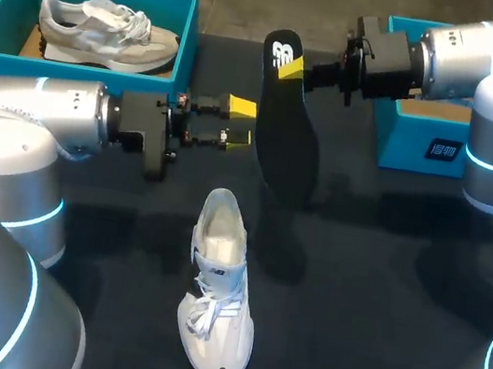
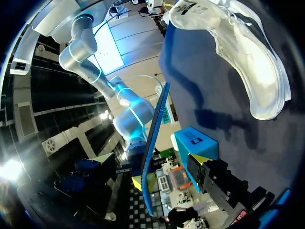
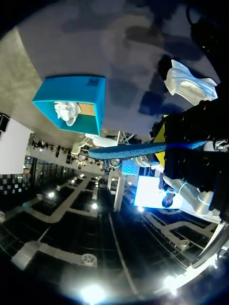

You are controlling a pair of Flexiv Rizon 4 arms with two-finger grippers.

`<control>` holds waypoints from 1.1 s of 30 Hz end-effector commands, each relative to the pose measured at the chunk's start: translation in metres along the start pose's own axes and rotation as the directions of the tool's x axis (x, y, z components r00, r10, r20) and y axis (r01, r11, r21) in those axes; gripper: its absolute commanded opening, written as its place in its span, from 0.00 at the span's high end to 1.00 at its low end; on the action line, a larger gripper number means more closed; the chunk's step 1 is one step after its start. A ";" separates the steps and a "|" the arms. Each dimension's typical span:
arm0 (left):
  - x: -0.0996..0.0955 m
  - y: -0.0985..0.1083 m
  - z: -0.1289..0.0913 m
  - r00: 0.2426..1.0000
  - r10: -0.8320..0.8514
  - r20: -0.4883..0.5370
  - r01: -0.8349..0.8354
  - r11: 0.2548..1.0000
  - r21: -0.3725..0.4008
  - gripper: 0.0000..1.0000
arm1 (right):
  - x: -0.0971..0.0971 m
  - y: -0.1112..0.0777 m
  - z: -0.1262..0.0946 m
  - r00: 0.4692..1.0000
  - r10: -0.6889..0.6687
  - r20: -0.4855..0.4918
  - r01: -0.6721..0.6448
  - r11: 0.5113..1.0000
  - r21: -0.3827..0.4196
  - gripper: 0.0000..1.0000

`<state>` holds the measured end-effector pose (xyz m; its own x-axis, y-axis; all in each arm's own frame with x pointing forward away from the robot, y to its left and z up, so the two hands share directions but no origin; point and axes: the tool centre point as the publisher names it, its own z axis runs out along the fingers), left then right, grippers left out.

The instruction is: Take the shoe out of the shoebox, open the shoe tongue, remove and reinsert the insole, then place the shoe into the shoebox

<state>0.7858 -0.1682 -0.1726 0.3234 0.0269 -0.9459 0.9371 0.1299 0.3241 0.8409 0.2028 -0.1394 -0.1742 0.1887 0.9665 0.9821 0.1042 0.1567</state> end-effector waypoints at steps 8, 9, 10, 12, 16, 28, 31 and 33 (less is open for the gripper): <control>0.003 0.005 0.029 1.000 -0.015 0.015 0.016 1.000 -0.014 0.05 | 0.001 0.000 0.000 1.000 0.002 0.006 -0.002 1.000 0.001 1.00; 0.002 0.005 0.030 1.000 -0.016 0.017 0.017 1.000 -0.012 0.12 | 0.001 0.000 0.000 1.000 0.002 0.006 -0.002 1.000 0.001 1.00; 0.002 0.005 0.031 1.000 -0.016 0.018 0.017 1.000 -0.011 0.15 | 0.001 0.000 0.000 1.000 0.002 0.006 -0.002 1.000 0.001 1.00; 0.002 0.005 0.033 1.000 -0.015 0.021 0.016 1.000 -0.012 0.18 | 0.001 0.000 0.000 1.000 0.002 0.006 -0.002 1.000 0.001 1.00; 0.000 0.006 0.035 1.000 -0.010 0.024 0.011 1.000 -0.018 0.35 | 0.001 0.000 0.000 1.000 0.002 0.006 -0.002 1.000 0.001 1.00; -0.011 0.004 0.035 0.998 -0.023 0.050 0.022 1.000 0.010 0.52 | 0.001 0.000 0.000 1.000 0.002 0.006 -0.002 1.000 0.001 1.00; -0.012 0.004 0.035 0.999 -0.017 0.051 0.017 1.000 0.008 0.55 | 0.001 0.000 0.000 1.000 0.002 0.006 -0.002 1.000 0.001 1.00; -0.013 0.004 0.035 0.999 -0.015 0.048 0.015 1.000 0.007 0.58 | 0.001 0.000 0.000 1.000 0.002 0.006 -0.002 1.000 0.001 1.00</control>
<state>0.7915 -0.2031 -0.1599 0.3151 -0.0282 -0.9486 0.9429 0.1235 0.3095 0.8409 0.2028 -0.1395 -0.1743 0.1883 0.9665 0.9821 0.1041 0.1569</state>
